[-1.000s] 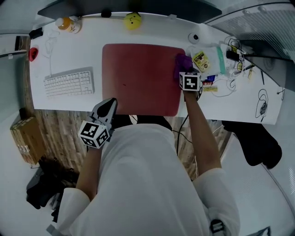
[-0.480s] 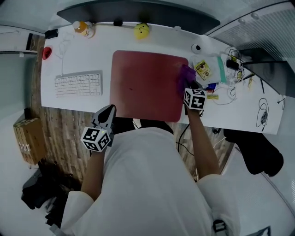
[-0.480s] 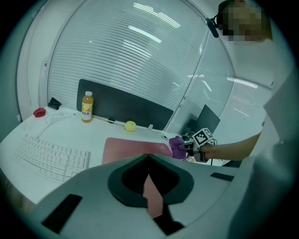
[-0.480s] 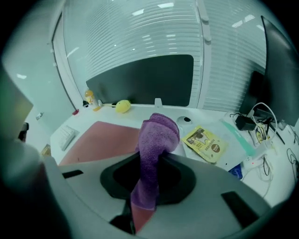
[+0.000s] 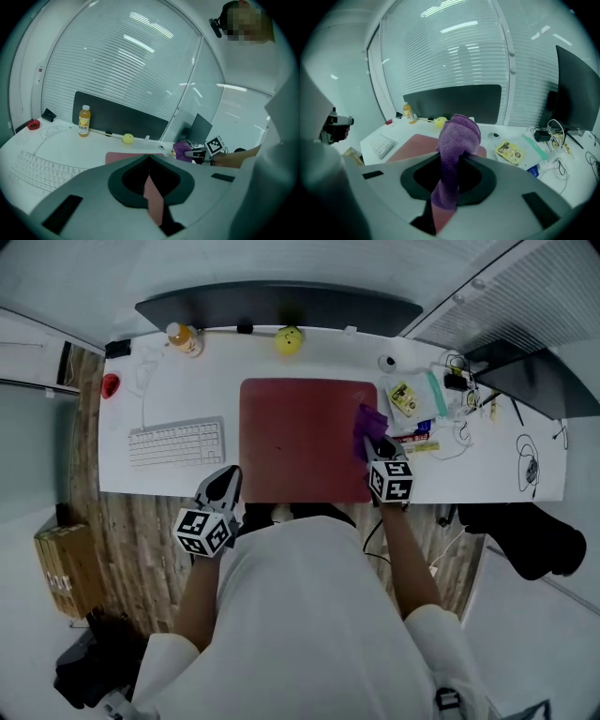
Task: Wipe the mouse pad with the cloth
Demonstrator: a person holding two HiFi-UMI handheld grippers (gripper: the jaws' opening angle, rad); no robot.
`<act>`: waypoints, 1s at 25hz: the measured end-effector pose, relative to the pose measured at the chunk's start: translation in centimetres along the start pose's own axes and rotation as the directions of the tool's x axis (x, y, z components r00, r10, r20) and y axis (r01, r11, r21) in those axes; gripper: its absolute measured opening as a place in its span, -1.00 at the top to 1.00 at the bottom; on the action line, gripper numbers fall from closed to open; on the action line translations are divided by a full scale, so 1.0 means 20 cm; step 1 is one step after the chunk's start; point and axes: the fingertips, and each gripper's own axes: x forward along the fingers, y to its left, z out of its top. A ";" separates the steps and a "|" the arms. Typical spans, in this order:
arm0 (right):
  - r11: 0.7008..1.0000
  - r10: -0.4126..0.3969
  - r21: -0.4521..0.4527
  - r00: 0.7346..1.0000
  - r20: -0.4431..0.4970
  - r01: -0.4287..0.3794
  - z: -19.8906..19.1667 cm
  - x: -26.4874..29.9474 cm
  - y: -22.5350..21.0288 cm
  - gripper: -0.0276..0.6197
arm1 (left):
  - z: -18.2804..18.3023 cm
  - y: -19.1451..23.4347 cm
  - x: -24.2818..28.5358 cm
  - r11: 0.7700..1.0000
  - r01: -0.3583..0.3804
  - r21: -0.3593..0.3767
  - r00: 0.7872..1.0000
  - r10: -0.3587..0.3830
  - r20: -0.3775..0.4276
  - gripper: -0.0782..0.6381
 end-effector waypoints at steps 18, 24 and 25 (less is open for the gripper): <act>0.991 -0.092 0.111 0.987 0.128 0.078 -0.02 -0.56 0.69 0.65 | 0.07 0.29 -0.63 0.971 0.192 0.143 0.981 -0.190 -0.031 0.73; 0.981 -0.152 0.151 0.971 0.183 0.125 -0.07 -0.82 0.80 0.65 | 0.05 0.25 -0.71 0.947 0.270 0.177 0.963 -0.265 -0.047 0.73; 0.979 -0.162 0.153 0.968 0.189 0.134 -0.08 -0.86 0.81 0.65 | 0.05 0.24 -0.72 0.943 0.280 0.181 0.960 -0.275 -0.049 0.73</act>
